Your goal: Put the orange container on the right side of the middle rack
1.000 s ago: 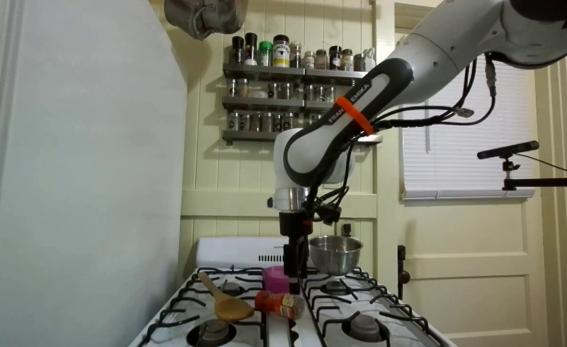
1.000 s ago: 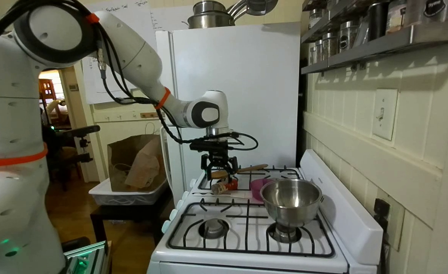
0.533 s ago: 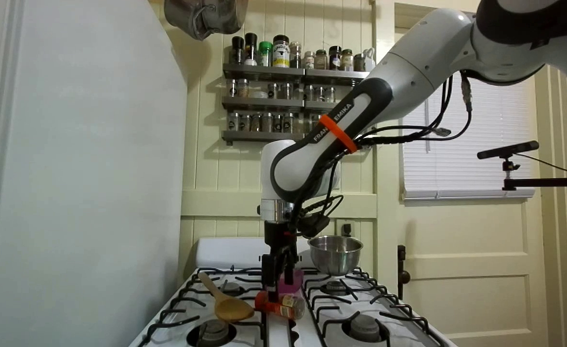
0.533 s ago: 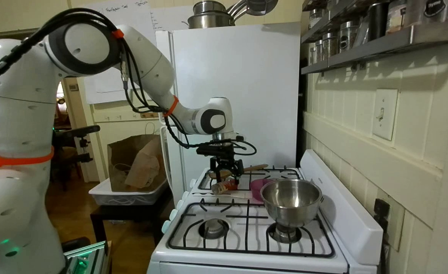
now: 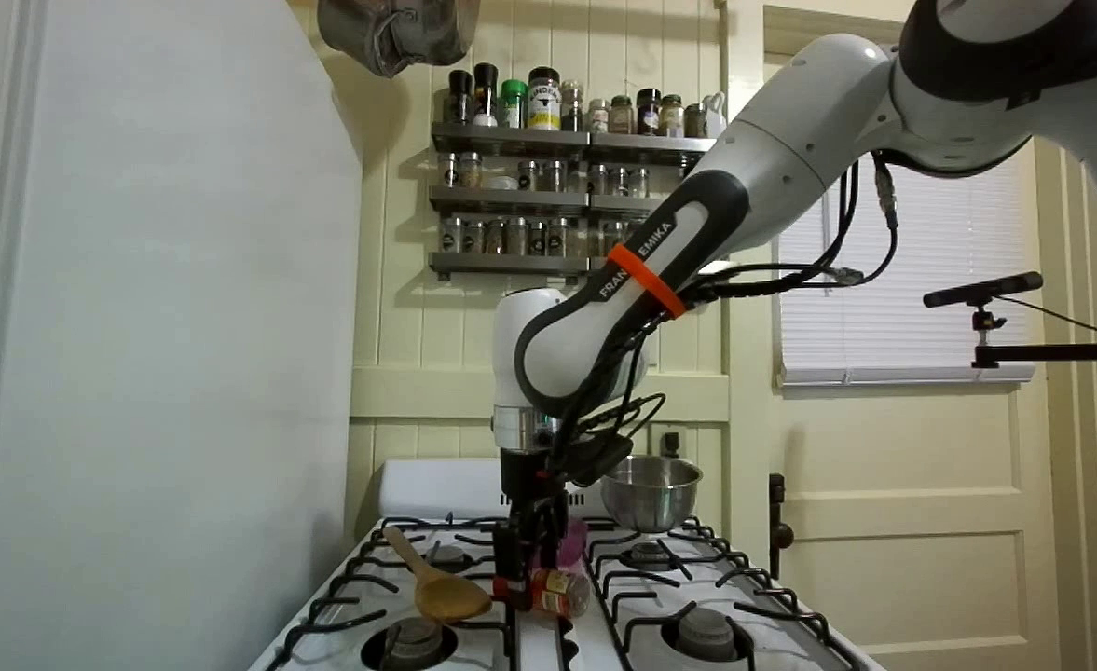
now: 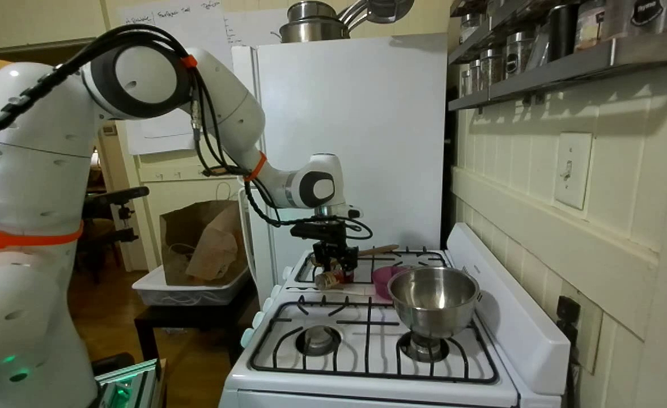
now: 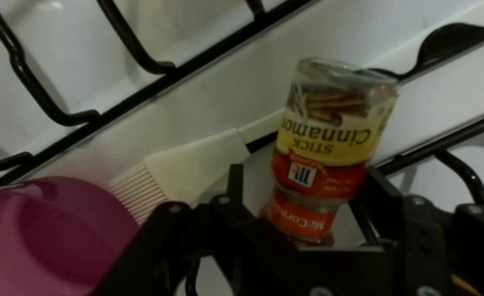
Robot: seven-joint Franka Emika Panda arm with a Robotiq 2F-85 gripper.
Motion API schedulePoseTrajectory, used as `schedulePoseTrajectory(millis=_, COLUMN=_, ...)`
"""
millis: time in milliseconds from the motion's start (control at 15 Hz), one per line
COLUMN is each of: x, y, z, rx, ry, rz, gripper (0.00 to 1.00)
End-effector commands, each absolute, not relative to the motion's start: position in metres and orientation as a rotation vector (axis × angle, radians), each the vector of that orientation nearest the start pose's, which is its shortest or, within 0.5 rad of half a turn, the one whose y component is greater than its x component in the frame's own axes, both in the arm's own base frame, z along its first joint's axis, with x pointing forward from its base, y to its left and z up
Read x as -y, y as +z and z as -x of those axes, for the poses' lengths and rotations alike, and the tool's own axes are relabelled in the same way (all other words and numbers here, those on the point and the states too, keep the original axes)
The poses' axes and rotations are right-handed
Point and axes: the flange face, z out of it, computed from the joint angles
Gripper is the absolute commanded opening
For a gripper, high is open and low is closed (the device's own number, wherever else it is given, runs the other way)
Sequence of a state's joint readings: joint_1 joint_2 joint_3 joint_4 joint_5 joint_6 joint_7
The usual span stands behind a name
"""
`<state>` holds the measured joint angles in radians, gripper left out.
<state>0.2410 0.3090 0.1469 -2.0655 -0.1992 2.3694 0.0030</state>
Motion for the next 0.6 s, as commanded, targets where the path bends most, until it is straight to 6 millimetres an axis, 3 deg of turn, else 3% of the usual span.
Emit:
schedulePoseTrajectory(millis=0, x=-0.226, y=0.284, z=-0.546, rx=0.819, ry=-0.054, rz=3.158, gripper=0.42)
schedulePoseTrajectory(millis=200, x=-0.228, y=0.289, z=-0.544, rx=0.834, ry=-0.066, rz=3.173, gripper=0.22)
schedulePoseTrajectory(millis=533, x=-0.235, y=0.318, z=-0.538, rx=0.892, ry=-0.160, rz=3.208, gripper=0.22)
